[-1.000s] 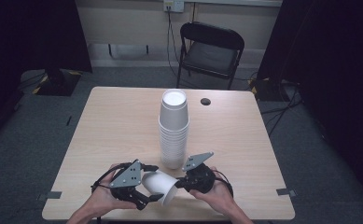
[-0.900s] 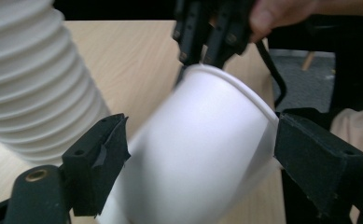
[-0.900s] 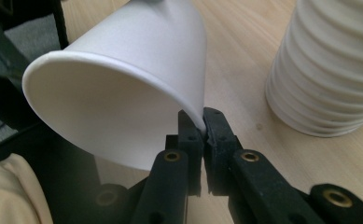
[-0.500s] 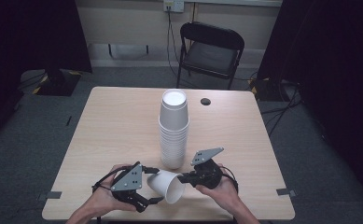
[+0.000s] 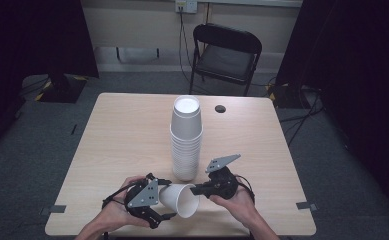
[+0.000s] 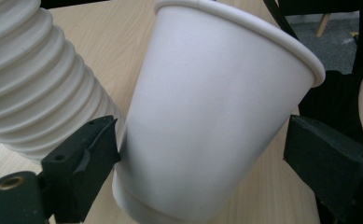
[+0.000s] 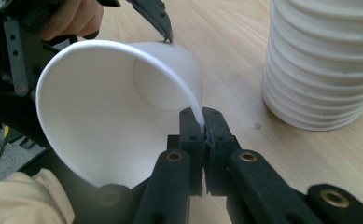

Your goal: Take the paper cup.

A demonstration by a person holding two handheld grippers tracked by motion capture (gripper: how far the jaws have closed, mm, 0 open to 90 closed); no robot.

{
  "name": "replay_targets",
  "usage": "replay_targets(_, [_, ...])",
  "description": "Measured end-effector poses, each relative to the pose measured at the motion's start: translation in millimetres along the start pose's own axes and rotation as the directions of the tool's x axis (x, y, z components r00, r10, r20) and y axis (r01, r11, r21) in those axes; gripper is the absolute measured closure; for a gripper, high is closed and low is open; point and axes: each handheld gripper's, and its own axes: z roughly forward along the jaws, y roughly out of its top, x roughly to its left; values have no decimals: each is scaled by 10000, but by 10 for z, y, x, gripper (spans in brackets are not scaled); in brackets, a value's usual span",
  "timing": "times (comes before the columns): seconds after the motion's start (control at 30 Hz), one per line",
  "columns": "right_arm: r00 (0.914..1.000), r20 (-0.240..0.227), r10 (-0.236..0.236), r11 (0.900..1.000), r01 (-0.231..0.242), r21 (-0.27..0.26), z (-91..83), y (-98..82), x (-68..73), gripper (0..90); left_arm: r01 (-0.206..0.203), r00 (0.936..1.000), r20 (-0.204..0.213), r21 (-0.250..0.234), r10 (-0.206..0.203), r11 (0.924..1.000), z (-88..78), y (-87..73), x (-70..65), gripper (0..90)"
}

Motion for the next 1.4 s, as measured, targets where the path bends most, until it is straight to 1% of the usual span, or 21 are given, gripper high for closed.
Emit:
replay_targets(0.07, [9999, -102, 36, 10000, -36, -56, -1, 14, 5, 881, -283, 9996, -19, 31, 283, 9996, 27, 10, -22, 75])
replay_targets(0.17, [9999, -143, 75, 9999, -77, -87, 3, 42, 29, 881, 63, 10000, 6, -35, -63, 10000, 72, 8, -38, 44])
replay_targets(0.2, [9996, -233, 132, 9998, -135, -123, 6, 51, 37, 881, 20, 10000, -69, 38, -20, 10000, 82, 8, -45, 44])
replay_targets(0.3, [9999, -76, 74, 10000, -74, -67, 22, 67, 73, 881, -114, 9997, -224, 177, 118, 9998, 96, 2, -59, 47])
replay_targets(0.4, [9996, -98, 261, 9996, -263, -126, 21, 68, 65, 881, -249, 9992, -320, 217, 256, 9995, 99, -2, -59, 62])
replay_targets(0.5, [9991, -134, 414, 9990, -416, -134, 21, 72, 57, 881, -509, 9976, -445, 532, 533, 9973, 123, -10, -67, 99])
replay_targets(0.6, [9987, -13, 510, 9987, -510, 72, 33, 82, 55, 880, -574, 9972, -436, 713, 606, 9958, 147, -15, -79, 124])
replay_targets(0.67, [9983, 8, 583, 9983, -583, 36, 40, 84, 59, 880, -507, 9972, -517, 744, 547, 9959, 155, -19, -83, 132])
replay_targets(0.73, [9977, 3, 678, 9977, -678, -63, 37, 83, 55, 878, -419, 9976, -526, 550, 448, 9976, 144, -25, -62, 136])
replay_targets(0.8, [9975, -93, 702, 9970, -704, -318, 19, 81, 46, 872, -131, 9988, -479, 240, 142, 9996, 116, -30, -42, 140])
replay_targets(0.87, [9968, -140, 793, 9953, -799, -548, -3, 83, 41, 865, 349, 9988, -324, -179, -355, 9992, 95, -31, -24, 144])
replay_targets(0.93, [9969, -207, 756, 9930, -772, -894, -26, 86, 44, 854, 969, 9952, -77, -607, -976, 9934, 84, -41, -13, 147])
replay_targets(1.0, [9975, -277, 651, 9893, -682, -1288, -55, 90, 53, 825, 1519, 9884, 95, -916, -1517, 9841, 82, -39, -18, 147])
replay_targets(1.07, [9976, -406, 554, 9852, -612, -1603, -74, 93, 65, 804, 2074, 9782, 229, -1340, -2062, 9690, 80, -21, -24, 148])
replay_targets(1.13, [9983, -324, 484, 9805, -537, -1893, -96, 98, 83, 806, 2387, 9711, 333, -1608, -2365, 9577, 67, -12, -14, 147])
replay_targets(1.17, [9983, -324, 488, 9778, -543, -2022, -107, 98, 84, 804, 2624, 9649, 368, -1788, -2601, 9483, 59, -10, -5, 147])
replay_targets(1.2, [9976, -332, 606, 9731, -665, -2206, -120, 99, 81, 820, 2722, 9621, 355, -1854, -2704, 9442, 57, -8, -1, 147])
replay_targets(1.23, [9976, -215, 651, 9710, -683, -2289, -127, 100, 76, 832, 2715, 9620, 250, -1893, -2717, 9437, 59, -5, 1, 147])
replay_targets(1.3, [9963, -82, 855, 9701, -851, -2274, -124, 103, 68, 847, 2464, 9684, 40, -1667, -2493, 9547, 76, 5, -11, 145])
replay_targets(1.33, [9962, -122, 866, 9713, -871, -2212, -120, 103, 67, 851, 2274, 9729, -91, -1414, -2310, 9635, 91, 9, -23, 143])
replay_targets(1.4, [9957, -110, 920, 9753, -923, -2007, -96, 108, 80, 857, 2053, 9774, -294, -1072, -2095, 9728, 124, 9, -44, 136])
